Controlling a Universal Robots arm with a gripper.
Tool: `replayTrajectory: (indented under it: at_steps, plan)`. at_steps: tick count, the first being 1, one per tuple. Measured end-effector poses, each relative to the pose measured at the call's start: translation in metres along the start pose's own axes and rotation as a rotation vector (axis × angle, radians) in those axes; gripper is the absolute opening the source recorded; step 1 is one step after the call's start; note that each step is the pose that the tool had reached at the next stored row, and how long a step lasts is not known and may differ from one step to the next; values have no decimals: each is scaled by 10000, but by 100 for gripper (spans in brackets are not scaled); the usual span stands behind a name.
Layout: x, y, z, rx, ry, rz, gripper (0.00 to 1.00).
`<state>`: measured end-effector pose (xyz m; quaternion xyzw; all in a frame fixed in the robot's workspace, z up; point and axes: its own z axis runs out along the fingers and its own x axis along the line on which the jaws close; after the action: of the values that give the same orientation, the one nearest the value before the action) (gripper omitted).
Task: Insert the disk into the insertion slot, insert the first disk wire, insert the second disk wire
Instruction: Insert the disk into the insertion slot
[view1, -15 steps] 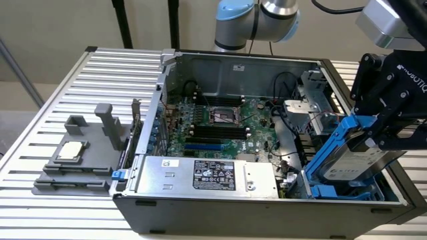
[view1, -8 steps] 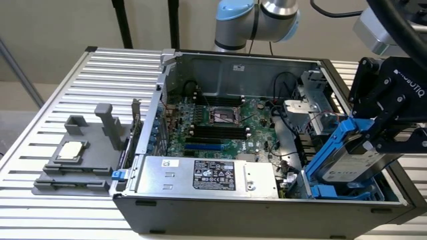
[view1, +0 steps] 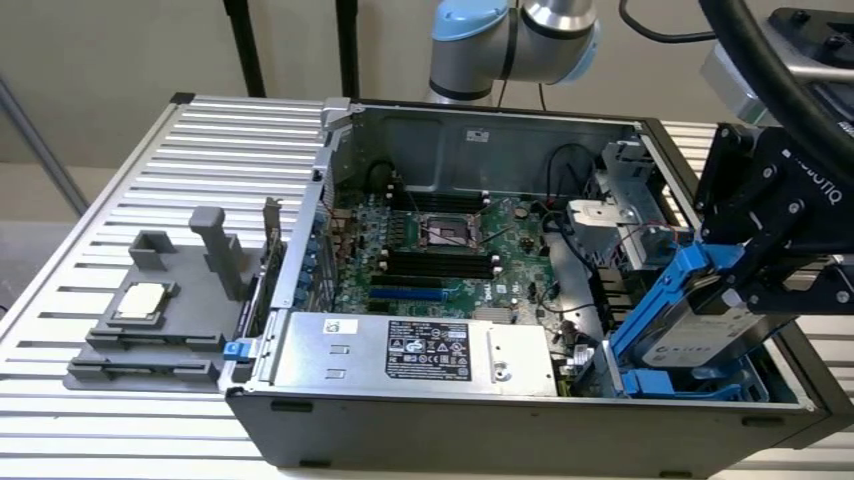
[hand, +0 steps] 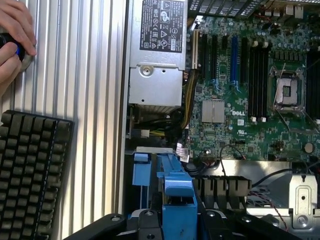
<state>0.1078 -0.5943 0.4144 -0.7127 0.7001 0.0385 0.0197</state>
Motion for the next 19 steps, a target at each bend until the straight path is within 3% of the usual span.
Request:
replayTrajectory:
  at_steps: [19]
  plan:
    - [34, -4, 176, 0, -1, 0, 33]
